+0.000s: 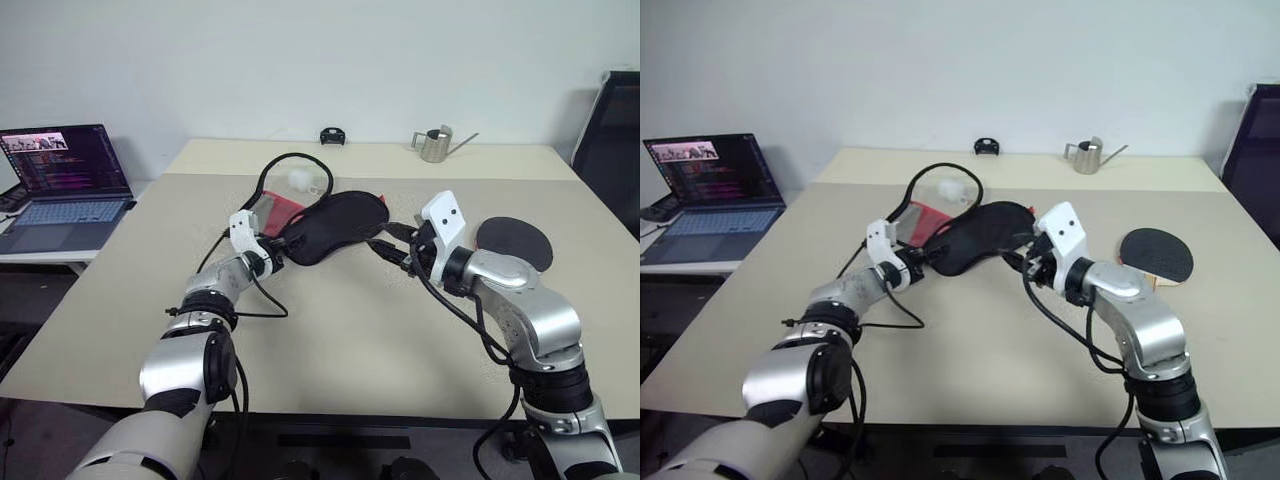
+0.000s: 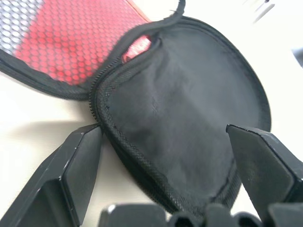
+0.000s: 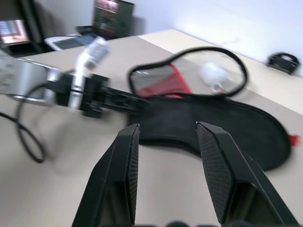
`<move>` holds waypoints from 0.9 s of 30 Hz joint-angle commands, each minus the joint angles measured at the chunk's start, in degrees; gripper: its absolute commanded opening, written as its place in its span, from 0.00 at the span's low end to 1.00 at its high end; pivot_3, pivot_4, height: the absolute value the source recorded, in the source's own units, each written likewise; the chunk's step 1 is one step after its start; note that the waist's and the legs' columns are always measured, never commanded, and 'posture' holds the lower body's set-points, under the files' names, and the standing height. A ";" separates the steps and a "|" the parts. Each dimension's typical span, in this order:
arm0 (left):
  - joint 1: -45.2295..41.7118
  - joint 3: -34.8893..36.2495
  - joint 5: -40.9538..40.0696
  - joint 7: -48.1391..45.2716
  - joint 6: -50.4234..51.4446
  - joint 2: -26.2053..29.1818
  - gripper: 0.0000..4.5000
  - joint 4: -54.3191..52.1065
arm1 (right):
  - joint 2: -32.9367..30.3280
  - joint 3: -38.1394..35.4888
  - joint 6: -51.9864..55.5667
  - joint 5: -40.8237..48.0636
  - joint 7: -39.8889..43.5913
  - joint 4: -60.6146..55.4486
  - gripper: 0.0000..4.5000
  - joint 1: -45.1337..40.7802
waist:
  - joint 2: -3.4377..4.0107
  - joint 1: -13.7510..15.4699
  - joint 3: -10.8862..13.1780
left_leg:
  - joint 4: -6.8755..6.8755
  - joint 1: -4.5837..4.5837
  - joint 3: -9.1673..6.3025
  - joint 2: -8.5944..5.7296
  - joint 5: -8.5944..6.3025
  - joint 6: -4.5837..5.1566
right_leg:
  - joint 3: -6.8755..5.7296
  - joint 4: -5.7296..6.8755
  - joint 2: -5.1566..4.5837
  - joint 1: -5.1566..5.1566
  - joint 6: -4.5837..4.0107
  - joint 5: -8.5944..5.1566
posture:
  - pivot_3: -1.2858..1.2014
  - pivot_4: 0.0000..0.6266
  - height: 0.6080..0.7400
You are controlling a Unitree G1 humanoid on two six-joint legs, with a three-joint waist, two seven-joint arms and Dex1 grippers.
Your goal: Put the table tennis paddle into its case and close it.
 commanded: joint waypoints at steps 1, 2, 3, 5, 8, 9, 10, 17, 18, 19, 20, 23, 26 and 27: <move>-0.79 0.66 -1.01 -0.81 1.92 -0.78 1.00 -0.50 | -3.99 -2.70 -0.40 4.49 4.33 -4.92 0.45 0.26 | 0.00 -0.01 0.00 | 0.00 0.00 0.01 0.00 0.00 0.00 | 0.00 0.00 0.00 0.00 0.00 0.00 | 0.52 0.24 1.00; -0.74 0.90 -1.11 -0.67 2.16 -0.81 1.00 -0.56 | -5.68 -2.69 -0.01 5.38 5.62 -5.51 0.45 0.48 | -0.01 -0.01 0.00 | 0.00 0.00 0.01 -0.01 0.00 0.01 | -0.02 0.00 0.00 0.00 0.00 0.00 | 0.52 0.24 1.00; -0.71 1.15 -1.27 -0.60 2.45 -0.85 1.00 -0.60 | -7.40 -2.70 0.38 6.10 6.78 -5.94 0.45 0.62 | -0.01 0.00 0.00 | 0.00 0.01 0.01 -0.01 0.00 0.01 | -0.03 0.00 0.00 0.00 0.00 0.00 | 0.52 0.24 1.00; -0.64 1.47 -1.54 -0.68 3.04 -1.10 1.00 -0.81 | -10.09 -3.01 0.22 6.74 8.01 -5.82 0.45 0.52 | -0.02 -0.01 0.00 | 0.00 0.01 0.00 0.00 0.01 0.02 | -0.03 0.00 0.00 0.01 0.00 0.00 | 0.52 0.24 1.00; -0.77 2.32 -2.16 -0.54 3.65 -1.68 1.00 -1.00 | -12.10 -3.49 -0.65 7.03 8.10 -4.44 0.45 -0.23 | -0.02 0.01 0.00 | 0.00 0.01 0.00 0.00 0.01 0.02 | -0.01 0.01 -0.01 0.01 0.00 0.00 | 0.52 0.24 1.00; -0.88 2.67 -2.52 -0.42 3.83 -1.96 1.00 -1.00 | -12.39 -3.62 -0.88 7.08 7.95 -4.01 0.45 -0.53 | -0.03 0.06 0.00 | 0.00 0.01 0.00 0.00 0.01 0.03 | -0.01 0.01 -0.01 0.02 0.00 0.00 | 0.52 0.24 1.00; -1.02 3.01 -2.82 -0.20 4.00 -2.30 1.00 -0.97 | -12.48 -3.71 -1.10 7.12 7.70 -3.68 0.45 -0.82 | -0.03 0.15 0.00 | 0.00 0.01 0.00 0.00 0.02 0.03 | -0.01 0.00 -0.03 0.02 0.00 0.00 | 0.52 0.24 1.00; -1.32 3.38 -3.72 -0.38 4.79 -4.55 0.80 -1.53 | -12.31 -3.53 -1.27 7.91 6.66 -3.69 0.45 -0.92 | -0.05 0.88 0.01 | 0.02 -0.03 -0.01 -0.01 0.03 0.04 | 0.00 -0.02 -0.07 0.04 0.00 0.00 | 0.52 0.24 1.00; -1.32 3.25 -3.69 -0.59 5.15 -4.80 0.72 -1.72 | -12.37 -3.52 -1.26 8.00 6.56 -3.75 0.45 -0.80 | -0.05 0.87 0.02 | 0.03 -0.04 -0.01 -0.02 0.03 0.03 | 0.00 -0.03 -0.07 0.04 0.00 0.00 | 0.52 0.24 1.00; -1.29 3.15 -3.64 -0.63 5.39 -5.04 0.65 -1.90 | -12.43 -3.59 -1.24 8.10 6.38 -3.76 0.45 -0.69 | -0.07 0.86 0.02 | 0.03 -0.04 -0.01 -0.02 0.03 0.04 | 0.00 -0.04 -0.08 0.04 0.00 0.00 | 0.52 0.24 1.00; -1.25 3.11 -3.59 -0.57 5.51 -5.18 0.57 -2.05 | -12.49 -3.65 -1.24 8.17 6.17 -3.79 0.45 -0.58 | -0.08 0.82 0.04 | 0.03 -0.04 -0.01 -0.02 0.03 0.04 | 0.00 -0.04 -0.08 0.04 0.00 0.00 | 0.52 0.24 1.00; -1.36 3.25 -3.60 0.03 5.87 -5.72 0.33 -2.42 | -12.89 -3.86 -1.26 8.47 5.92 -3.92 0.45 -0.28 | -0.16 0.68 0.08 | 0.03 -0.04 -0.01 -0.01 0.03 0.04 | 0.00 -0.03 -0.07 0.02 0.00 0.00 | 0.52 0.24 1.00; -1.48 2.70 -3.59 -0.51 7.06 -6.78 0.08 -3.50 | -13.43 -4.18 -1.10 8.92 5.85 -4.23 0.45 0.16 | -0.23 0.63 0.13 | 0.02 -0.04 0.00 0.00 0.03 0.04 | 0.00 -0.03 -0.07 0.01 0.00 0.00 | 0.52 0.24 1.00; -1.48 2.50 -3.60 -0.71 7.48 -7.12 0.00 -3.96 | -13.60 -4.24 -1.04 9.07 5.78 -4.29 0.45 0.29 | -0.26 0.64 0.14 | 0.02 -0.04 0.01 0.00 0.03 0.04 | 0.00 -0.04 -0.07 0.01 0.00 0.00 | 0.52 0.24 1.00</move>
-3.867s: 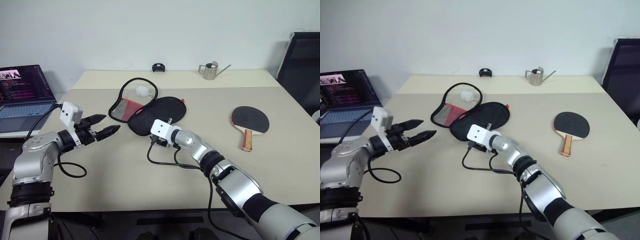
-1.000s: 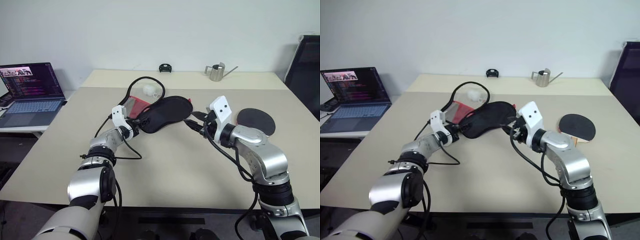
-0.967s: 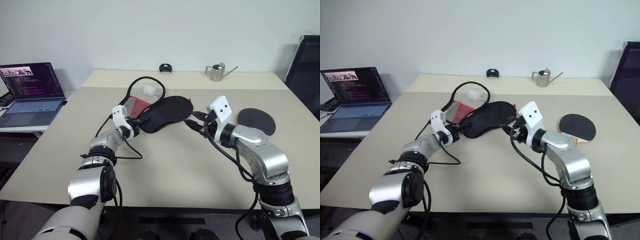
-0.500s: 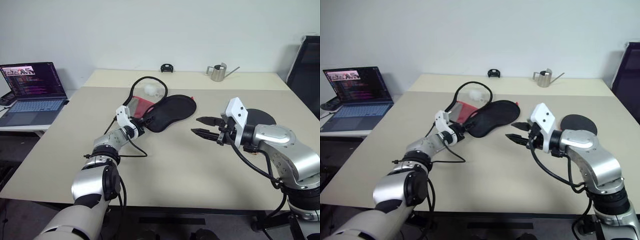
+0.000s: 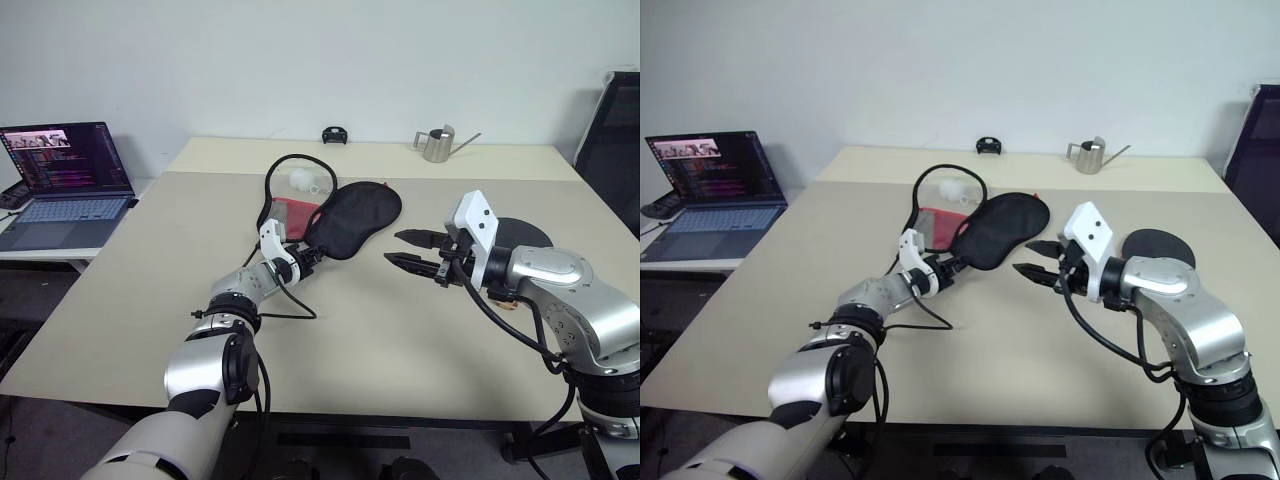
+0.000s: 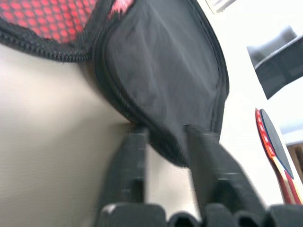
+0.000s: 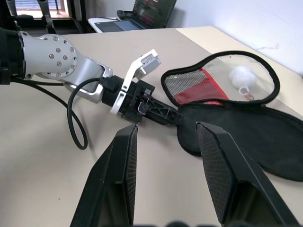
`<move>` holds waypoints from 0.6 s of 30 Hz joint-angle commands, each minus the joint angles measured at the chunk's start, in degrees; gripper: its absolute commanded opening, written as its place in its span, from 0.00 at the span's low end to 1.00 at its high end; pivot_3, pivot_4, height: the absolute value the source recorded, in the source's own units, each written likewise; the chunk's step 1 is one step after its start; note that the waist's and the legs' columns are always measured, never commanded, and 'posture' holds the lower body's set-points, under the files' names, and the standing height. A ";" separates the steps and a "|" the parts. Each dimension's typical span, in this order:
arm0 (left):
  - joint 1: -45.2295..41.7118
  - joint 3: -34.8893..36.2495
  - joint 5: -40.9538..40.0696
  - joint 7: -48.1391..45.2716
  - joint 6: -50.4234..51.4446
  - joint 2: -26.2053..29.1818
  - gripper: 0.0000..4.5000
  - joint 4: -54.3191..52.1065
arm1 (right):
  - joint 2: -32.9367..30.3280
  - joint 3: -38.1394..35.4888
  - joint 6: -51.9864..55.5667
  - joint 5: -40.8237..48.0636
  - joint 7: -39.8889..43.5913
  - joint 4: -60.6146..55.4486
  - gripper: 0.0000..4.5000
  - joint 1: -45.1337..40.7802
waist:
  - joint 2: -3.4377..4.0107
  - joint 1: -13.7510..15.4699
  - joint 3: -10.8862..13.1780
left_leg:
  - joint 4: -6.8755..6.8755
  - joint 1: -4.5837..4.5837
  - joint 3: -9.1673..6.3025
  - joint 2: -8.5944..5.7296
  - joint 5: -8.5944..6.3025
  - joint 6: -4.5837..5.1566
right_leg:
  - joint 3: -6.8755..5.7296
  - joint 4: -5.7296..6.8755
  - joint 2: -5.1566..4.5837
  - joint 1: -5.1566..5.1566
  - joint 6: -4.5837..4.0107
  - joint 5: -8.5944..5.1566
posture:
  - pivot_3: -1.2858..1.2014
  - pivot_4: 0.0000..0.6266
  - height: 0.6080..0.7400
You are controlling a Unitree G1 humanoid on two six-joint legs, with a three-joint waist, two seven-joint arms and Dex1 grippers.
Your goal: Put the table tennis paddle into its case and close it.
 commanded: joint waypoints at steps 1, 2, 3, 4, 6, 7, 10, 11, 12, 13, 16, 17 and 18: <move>-1.30 -0.59 -1.11 -1.07 1.45 -1.19 0.00 -3.73 | -0.94 -2.30 -0.79 0.87 -0.48 -2.05 0.45 0.05 | -0.08 0.01 0.05 | 0.00 0.00 0.00 0.00 0.00 0.00 | 0.00 0.00 0.00 0.00 0.00 0.00 | 0.52 0.24 1.00; -1.21 -1.05 -1.23 -1.29 2.30 -2.14 0.00 -4.89 | -1.16 -2.55 -0.70 0.98 -0.53 -2.14 0.45 0.28 | -0.09 0.01 0.06 | 0.00 0.00 -0.01 0.00 0.00 0.00 | 0.00 0.00 0.00 0.00 0.00 0.00 | 0.52 0.24 1.00; -1.03 -1.41 -1.33 -1.46 3.14 -2.87 0.00 -5.98 | -1.31 -2.73 -0.59 1.09 -0.62 -2.27 0.45 0.45 | -0.10 0.03 0.06 | 0.00 0.00 -0.01 0.00 0.00 0.00 | 0.01 0.00 0.00 0.00 0.00 0.00 | 0.52 0.24 1.00; -0.71 -1.97 -1.25 -1.78 3.85 -3.58 0.00 -7.22 | -1.46 -2.91 -0.50 1.22 -0.65 -2.36 0.45 0.63 | -0.13 0.03 0.08 | 0.00 -0.01 -0.01 0.00 0.00 0.00 | 0.01 -0.01 0.00 0.00 0.00 0.00 | 0.52 0.24 1.00; 0.21 -2.78 -1.61 -2.65 5.82 -4.73 0.00 -10.21 | -1.62 -3.12 -0.27 1.44 -0.80 -2.62 0.45 0.96 | -0.15 0.03 0.09 | 0.00 -0.02 -0.01 0.00 0.00 -0.01 | 0.02 -0.02 0.00 0.00 0.00 0.00 | 0.52 0.24 1.00; 0.70 -3.20 -1.79 -2.89 6.72 -5.23 0.00 -11.78 | -1.72 -3.20 -0.24 1.51 -0.81 -2.70 0.45 1.13 | -0.16 0.03 0.09 | 0.00 -0.02 0.00 0.00 0.01 -0.01 | 0.03 -0.03 0.00 0.00 0.00 0.00 | 0.52 0.24 1.00; 2.23 -3.73 -3.06 -2.59 9.74 -6.21 0.00 -16.47 | -2.04 -3.33 -0.27 1.74 -0.99 -2.94 0.45 1.54 | -0.16 -0.07 0.10 | -0.01 -0.02 -0.01 0.01 0.01 -0.02 | 0.05 -0.04 0.00 0.00 0.00 0.00 | 0.52 0.24 1.00; 2.71 -3.86 -3.37 -2.43 10.50 -6.36 0.00 -17.78 | -2.13 -3.36 -0.25 1.85 -1.06 -3.01 0.45 1.63 | -0.16 -0.16 0.10 | -0.01 -0.01 0.00 0.02 0.01 -0.02 | 0.06 -0.04 0.00 0.00 0.00 0.00 | 0.52 0.24 1.00; 3.27 -3.94 -3.74 -2.05 11.36 -6.49 0.00 -19.18 | -2.27 -3.41 -0.29 1.93 -1.04 -2.99 0.45 1.71 | -0.16 -0.28 0.10 | -0.01 -0.01 0.01 0.03 0.01 -0.02 | 0.07 -0.03 0.00 0.00 0.00 0.00 | 0.52 0.24 1.00; 4.01 -4.10 -4.06 -1.67 12.35 -6.61 0.00 -20.83 | -2.40 -3.42 -0.30 1.99 -1.01 -2.99 0.45 1.76 | -0.16 -0.32 0.10 | -0.02 0.00 0.01 0.04 0.01 -0.02 | 0.07 -0.03 0.01 0.00 0.00 0.00 | 0.52 0.24 1.00; 6.22 -4.53 -5.02 -0.71 15.06 -6.83 0.00 -25.39 | -2.65 -3.32 -0.44 2.14 -0.97 -2.85 0.45 1.77 | -0.16 -0.33 0.10 | -0.02 0.01 0.00 0.06 0.01 -0.02 | 0.07 -0.02 0.02 0.00 0.00 0.00 | 0.52 0.24 1.00; 6.81 -4.61 -5.34 -0.36 15.74 -6.88 0.00 -26.58 | -2.70 -3.29 -0.48 2.20 -0.99 -2.85 0.45 1.78 | -0.16 -0.30 0.10 | -0.02 0.01 0.01 0.06 0.01 -0.02 | 0.07 -0.02 0.01 0.00 0.00 0.00 | 0.52 0.24 1.00; 7.37 -4.68 -5.66 0.00 16.41 -6.94 0.00 -27.70 | -2.74 -3.24 -0.53 2.21 -0.99 -2.83 0.45 1.78 | -0.16 -0.27 0.10 | -0.02 0.00 0.01 0.06 0.01 -0.02 | 0.08 -0.03 0.01 0.00 0.00 0.00 | 0.52 0.24 1.00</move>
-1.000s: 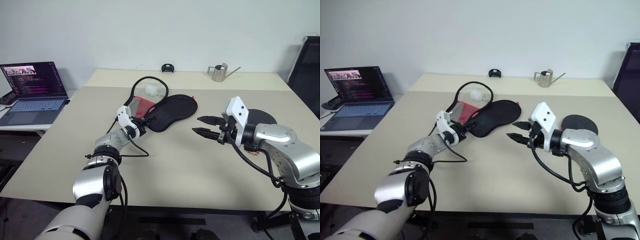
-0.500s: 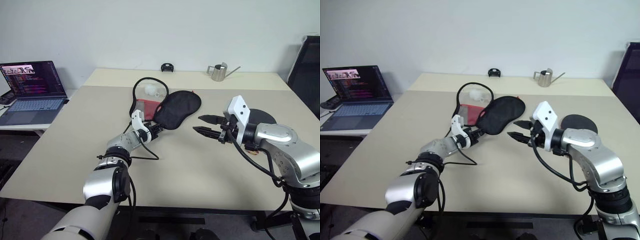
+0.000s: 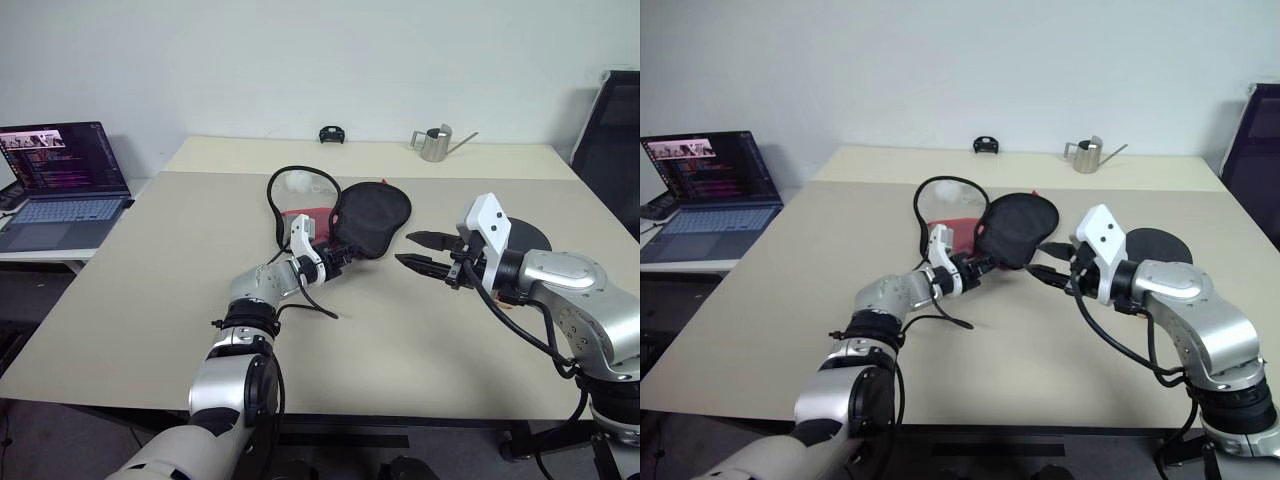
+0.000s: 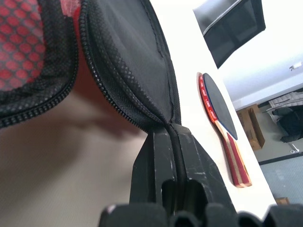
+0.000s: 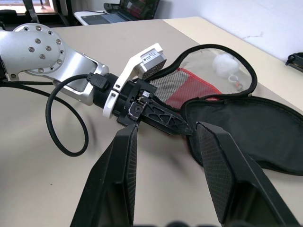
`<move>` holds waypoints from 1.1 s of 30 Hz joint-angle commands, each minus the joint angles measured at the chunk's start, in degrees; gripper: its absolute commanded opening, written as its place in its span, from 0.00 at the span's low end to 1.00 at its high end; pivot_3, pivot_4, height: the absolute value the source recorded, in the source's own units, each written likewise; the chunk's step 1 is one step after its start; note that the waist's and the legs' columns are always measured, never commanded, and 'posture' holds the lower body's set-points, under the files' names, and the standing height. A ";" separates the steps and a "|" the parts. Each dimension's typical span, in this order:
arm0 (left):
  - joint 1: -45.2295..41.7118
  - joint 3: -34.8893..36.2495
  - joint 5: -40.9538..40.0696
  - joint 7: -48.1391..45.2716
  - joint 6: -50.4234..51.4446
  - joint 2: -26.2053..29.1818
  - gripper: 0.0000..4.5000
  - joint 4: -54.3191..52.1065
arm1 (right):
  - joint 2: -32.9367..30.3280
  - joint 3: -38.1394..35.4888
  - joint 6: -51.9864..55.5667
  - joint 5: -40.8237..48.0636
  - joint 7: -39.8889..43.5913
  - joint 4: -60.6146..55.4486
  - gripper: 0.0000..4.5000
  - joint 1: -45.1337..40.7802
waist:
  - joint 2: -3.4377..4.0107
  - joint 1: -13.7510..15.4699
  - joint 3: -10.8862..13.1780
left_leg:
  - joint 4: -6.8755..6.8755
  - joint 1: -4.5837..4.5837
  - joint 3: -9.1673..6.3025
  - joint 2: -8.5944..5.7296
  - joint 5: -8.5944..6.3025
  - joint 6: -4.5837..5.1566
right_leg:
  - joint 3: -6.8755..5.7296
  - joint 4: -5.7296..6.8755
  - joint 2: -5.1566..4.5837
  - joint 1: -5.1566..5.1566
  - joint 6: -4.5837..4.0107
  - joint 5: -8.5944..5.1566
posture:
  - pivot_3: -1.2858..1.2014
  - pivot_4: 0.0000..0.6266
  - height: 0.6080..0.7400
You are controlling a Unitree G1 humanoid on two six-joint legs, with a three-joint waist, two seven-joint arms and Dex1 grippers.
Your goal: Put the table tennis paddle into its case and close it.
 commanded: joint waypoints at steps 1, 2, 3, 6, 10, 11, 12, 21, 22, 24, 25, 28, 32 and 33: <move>2.12 -1.13 -2.15 0.68 3.41 -0.40 0.00 -7.93 | -0.79 -1.37 -0.73 0.85 -0.05 -1.92 0.45 -0.40 | 0.00 0.07 0.00 | 0.00 0.00 0.00 0.00 0.00 0.00 | 0.00 -0.01 0.00 0.00 0.00 0.00 | 0.52 0.24 1.00; 4.00 -2.79 -2.27 -0.15 4.97 -0.21 0.00 -11.51 | -0.68 -1.28 -0.75 0.76 -0.17 -1.65 0.45 -0.53 | 0.00 0.07 0.00 | 0.01 0.00 0.00 0.00 0.00 0.00 | 0.00 -0.02 0.00 0.00 0.00 0.00 | 0.52 0.24 1.00; 6.02 -4.88 -2.21 -1.38 6.21 0.20 0.00 -15.35 | -0.58 -1.19 -0.74 0.68 -0.29 -1.37 0.45 -0.64 | 0.00 0.04 0.00 | 0.00 -0.01 0.00 0.00 0.01 -0.01 | 0.01 -0.02 0.00 0.00 0.00 0.00 | 0.52 0.24 1.00; 11.02 -9.62 -3.45 -5.18 9.10 1.80 0.00 -25.20 | -0.06 -1.17 -0.40 0.70 -0.90 -0.43 0.45 -0.89 | 0.00 0.10 0.00 | -0.04 0.00 0.00 0.01 0.12 -0.21 | 0.04 -0.05 0.00 0.00 0.00 0.00 | 0.52 0.24 1.00; 13.59 -11.64 -4.53 -7.10 9.59 3.46 0.04 -30.73 | 0.21 -0.87 -0.60 0.45 -1.31 0.76 0.45 -1.12 | 0.00 0.27 0.00 | -0.01 0.00 0.00 0.01 0.13 -0.22 | 0.04 -0.07 0.00 0.02 -0.01 0.01 | 0.52 0.24 1.00; 13.75 -11.72 -4.53 -6.89 9.29 3.62 0.09 -31.28 | 0.16 -0.53 -0.87 0.16 -1.32 1.02 0.45 -1.17 | 0.01 0.29 0.00 | -0.01 0.00 0.00 0.01 0.13 -0.22 | 0.05 -0.04 0.00 0.02 -0.02 0.01 | 0.52 0.24 1.00; 13.74 -11.39 -4.52 -6.37 8.85 3.58 0.14 -31.36 | 0.13 -0.21 -1.08 -0.11 -1.35 1.23 0.45 -1.26 | 0.01 0.29 0.00 | -0.01 0.00 0.00 0.01 0.13 -0.22 | 0.04 -0.03 0.00 0.03 -0.02 0.01 | 0.52 0.24 1.00; 15.20 -14.60 -3.30 -7.97 7.85 6.54 0.68 -33.85 | 0.36 0.31 -1.08 -0.14 -1.77 1.64 0.45 -1.54 | 0.01 0.23 0.00 | -0.01 0.02 0.01 0.01 0.09 -0.14 | 0.03 -0.05 0.00 0.06 -0.01 0.01 | 0.52 0.24 1.00; 15.86 -15.42 -3.76 -9.16 8.23 7.41 0.68 -35.43 | 0.55 0.18 -0.87 -0.03 -2.06 1.66 0.45 -1.55 | 0.01 0.21 0.00 | -0.01 0.02 0.01 0.01 0.09 -0.15 | 0.04 -0.05 0.00 0.06 -0.01 0.01 | 0.52 0.24 1.00; 17.42 -17.46 -4.05 -12.55 7.07 9.88 0.68 -39.97 | 1.40 -0.17 -0.21 0.20 -3.18 2.12 0.45 -1.82 | 0.01 0.16 0.00 | -0.02 0.02 0.00 0.02 0.11 -0.18 | 0.04 -0.07 0.00 0.06 -0.01 0.01 | 0.52 0.24 1.00; 17.96 -17.62 -4.60 -14.12 6.10 10.88 0.68 -42.27 | 1.97 -0.25 0.23 0.20 -3.98 2.57 0.45 -2.04 | 0.01 0.12 0.00 | -0.02 0.02 0.00 0.04 0.12 -0.20 | 0.04 -0.07 0.01 0.05 -0.02 0.01 | 0.52 0.24 1.00; 17.34 -13.86 -7.55 -16.80 3.61 12.86 0.68 -45.25 | 3.77 0.31 1.49 -0.86 -6.76 5.29 0.45 -2.85 | 0.01 0.22 0.00 | -0.02 0.02 0.00 0.05 0.12 -0.21 | 0.04 -0.06 0.01 0.05 -0.02 0.01 | 0.52 0.24 1.00; 14.89 -9.89 -8.36 -18.49 -0.29 17.63 0.68 -44.34 | 5.91 1.57 2.02 -2.53 -9.03 9.75 0.45 -4.42 | 0.01 0.12 0.00 | -0.02 0.04 0.00 0.05 0.12 -0.19 | 0.03 -0.04 0.01 0.05 -0.03 0.01 | 0.52 0.24 1.00; 14.07 -9.19 -7.77 -18.84 -1.56 19.37 0.68 -43.38 | 6.99 1.83 1.99 -3.13 -10.03 12.14 0.45 -5.36 | 0.01 0.01 0.00 | -0.02 0.05 0.01 0.06 0.10 -0.16 | 0.03 -0.04 0.02 0.05 -0.04 0.01 | 0.52 0.24 1.00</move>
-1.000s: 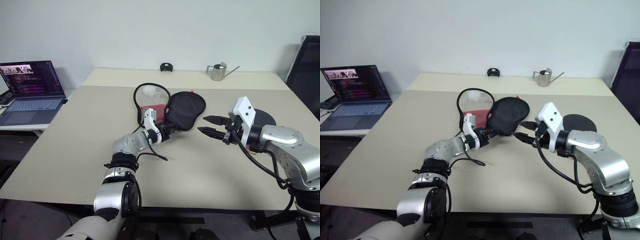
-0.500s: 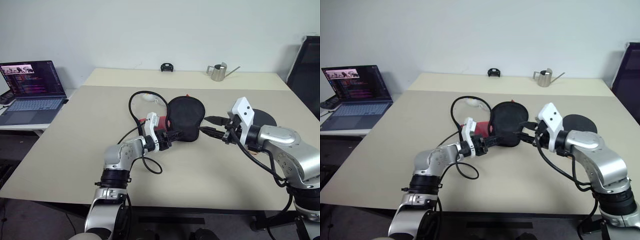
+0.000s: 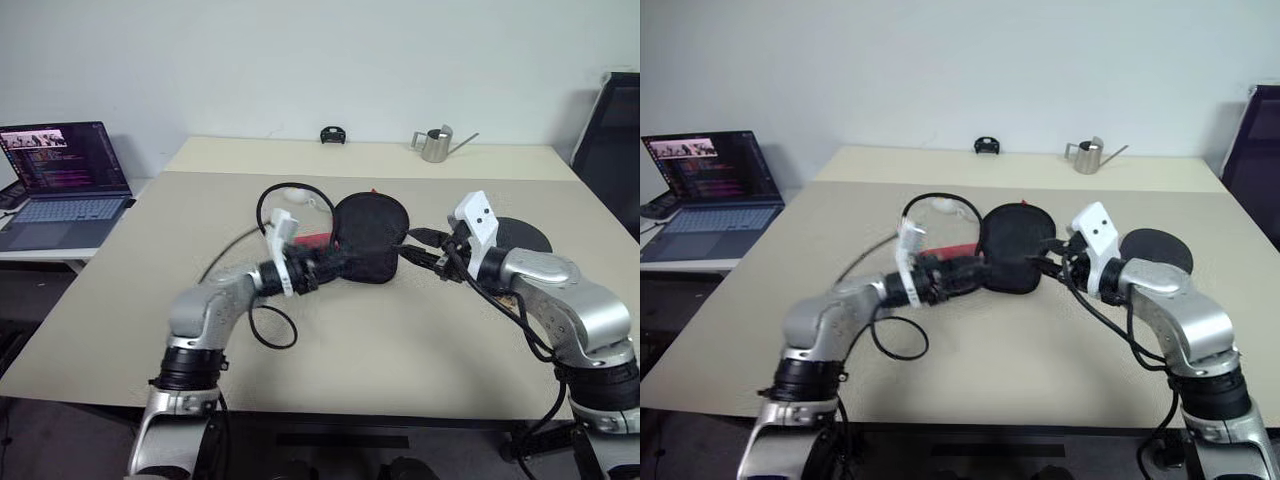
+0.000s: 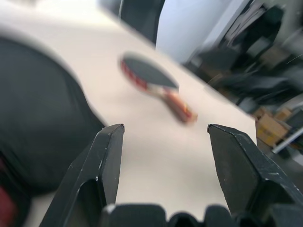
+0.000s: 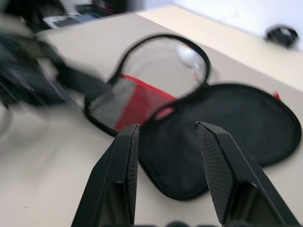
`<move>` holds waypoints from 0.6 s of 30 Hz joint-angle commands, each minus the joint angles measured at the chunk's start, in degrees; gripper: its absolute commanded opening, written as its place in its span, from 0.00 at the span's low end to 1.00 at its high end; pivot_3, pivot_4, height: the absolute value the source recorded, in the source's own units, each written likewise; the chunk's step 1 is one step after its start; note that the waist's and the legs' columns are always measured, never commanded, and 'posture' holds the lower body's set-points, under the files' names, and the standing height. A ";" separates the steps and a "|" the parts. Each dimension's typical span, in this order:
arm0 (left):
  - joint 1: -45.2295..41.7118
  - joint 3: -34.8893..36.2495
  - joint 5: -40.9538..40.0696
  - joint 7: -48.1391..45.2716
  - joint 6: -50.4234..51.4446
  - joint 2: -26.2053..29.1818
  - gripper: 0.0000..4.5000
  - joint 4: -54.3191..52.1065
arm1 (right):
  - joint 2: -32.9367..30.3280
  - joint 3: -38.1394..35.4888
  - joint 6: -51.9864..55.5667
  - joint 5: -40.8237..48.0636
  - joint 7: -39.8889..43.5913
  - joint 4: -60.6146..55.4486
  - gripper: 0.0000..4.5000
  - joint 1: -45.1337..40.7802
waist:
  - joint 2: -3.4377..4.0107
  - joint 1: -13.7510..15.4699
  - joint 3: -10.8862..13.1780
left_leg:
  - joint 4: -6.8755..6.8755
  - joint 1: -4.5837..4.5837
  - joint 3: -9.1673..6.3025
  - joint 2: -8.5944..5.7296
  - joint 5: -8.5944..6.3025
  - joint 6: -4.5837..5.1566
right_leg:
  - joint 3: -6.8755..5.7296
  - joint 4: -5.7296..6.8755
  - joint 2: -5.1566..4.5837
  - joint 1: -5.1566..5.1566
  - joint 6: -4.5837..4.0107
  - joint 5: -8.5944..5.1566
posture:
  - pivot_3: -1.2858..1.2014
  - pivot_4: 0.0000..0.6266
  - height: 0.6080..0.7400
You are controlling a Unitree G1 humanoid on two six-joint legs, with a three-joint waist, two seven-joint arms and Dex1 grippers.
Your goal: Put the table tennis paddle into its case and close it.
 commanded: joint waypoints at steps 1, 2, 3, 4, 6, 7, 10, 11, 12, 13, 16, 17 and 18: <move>-3.20 3.36 -0.22 -1.62 -4.65 4.32 0.68 0.16 | 2.34 0.04 -0.20 -1.96 -2.83 4.79 0.45 -3.30 | 0.00 -0.12 0.00 | 0.00 0.00 0.01 0.00 -0.01 0.02 | 0.00 0.00 0.01 0.00 0.00 0.00 | 0.52 0.24 1.00; -3.62 3.56 0.17 -1.95 -5.62 5.42 0.68 0.90 | 3.06 0.23 -0.56 -2.64 -3.48 6.64 0.45 -3.98 | 0.00 -0.13 0.00 | 0.00 0.00 0.01 0.00 -0.01 0.03 | 0.00 0.00 0.01 0.00 0.00 0.00 | 0.52 0.24 1.00; -3.97 3.83 0.30 -2.40 -6.40 6.49 0.68 1.68 | 3.82 0.46 -0.84 -3.35 -4.00 8.72 0.45 -4.73 | 0.00 -0.15 0.00 | 0.00 0.00 0.02 -0.01 -0.02 0.05 | 0.01 0.00 0.01 0.00 0.00 0.00 | 0.52 0.24 1.00; -4.21 4.03 0.27 -2.89 -7.03 7.42 0.68 2.32 | 4.56 0.68 -1.18 -4.03 -4.42 10.58 0.54 -5.42 | 0.00 -0.15 0.00 | 0.00 0.00 0.03 -0.01 -0.02 0.05 | 0.01 -0.01 0.01 0.00 0.00 0.00 | 0.52 0.24 1.00; -4.49 4.22 0.44 -4.57 -8.58 9.76 0.68 3.54 | 6.55 1.84 -3.30 -7.19 -6.76 16.48 0.66 -7.51 | 0.00 -0.22 0.00 | -0.01 0.00 0.03 -0.01 -0.02 0.05 | 0.00 -0.03 0.01 0.00 0.00 0.00 | 0.52 0.24 1.00; -4.57 4.30 0.37 -5.30 -9.21 10.68 0.68 4.11 | 7.46 2.35 -4.40 -8.61 -7.64 19.28 0.73 -8.43 | 0.00 -0.28 0.01 | -0.01 0.00 0.03 0.00 -0.01 0.04 | 0.00 -0.03 0.02 -0.01 0.00 0.00 | 0.52 0.24 1.00; -4.71 4.78 -0.39 -7.58 -10.39 12.72 0.68 5.64 | 9.69 2.99 -6.79 -11.60 -9.47 26.39 0.96 -10.65 | 0.00 -0.66 0.01 | -0.03 -0.03 0.04 0.00 0.01 0.00 | 0.00 -0.03 0.01 -0.04 0.00 0.00 | 0.52 0.24 1.00; -4.87 5.20 -0.64 -8.76 -10.71 13.84 0.68 6.64 | 10.82 2.87 -7.56 -12.56 -10.79 29.73 0.96 -11.54 | 0.00 -0.76 0.01 | -0.04 -0.03 0.04 0.00 0.02 -0.01 | 0.00 -0.05 0.02 -0.05 0.00 0.00 | 0.52 0.24 1.00; -4.99 5.42 -0.78 -9.71 -10.95 14.78 0.68 7.50 | 11.74 2.73 -8.13 -13.30 -11.61 32.43 0.96 -12.26 | 0.00 -0.91 0.01 | -0.03 -0.03 0.04 0.00 0.03 -0.03 | 0.01 -0.05 0.02 -0.05 0.00 0.00 | 0.52 0.24 1.00; -5.01 5.44 -0.85 -10.64 -11.08 15.68 0.68 8.23 | 12.71 2.30 -8.39 -13.67 -12.50 34.63 0.96 -12.83 | 0.00 -1.05 0.01 | -0.05 -0.04 0.05 0.00 0.03 -0.03 | 0.00 -0.06 0.02 -0.05 0.00 0.00 | 0.52 0.24 1.00; -4.12 3.85 1.43 -14.12 -13.91 18.74 0.68 9.48 | 15.35 1.32 -9.21 -14.18 -13.96 39.61 0.96 -14.10 | 0.01 -1.45 0.02 | -0.07 -0.03 0.05 0.01 0.03 -0.04 | 0.01 -0.05 0.03 -0.07 0.00 0.00 | 0.52 0.24 1.00; -3.86 3.25 2.28 -15.00 -15.10 19.45 0.68 9.70 | 15.95 1.06 -9.35 -14.17 -14.13 40.66 0.96 -14.37 | 0.01 -1.49 0.02 | -0.07 -0.03 0.06 0.01 0.03 -0.04 | 0.02 -0.05 0.03 -0.07 0.00 0.00 | 0.52 0.24 1.00; -3.75 2.87 2.80 -15.58 -15.93 19.83 0.68 9.92 | 16.33 0.84 -9.47 -14.22 -14.19 41.36 0.96 -14.57 | 0.03 -1.49 0.03 | -0.07 -0.04 0.06 0.02 0.03 -0.04 | 0.02 -0.06 0.03 -0.08 0.00 0.00 | 0.52 0.24 1.00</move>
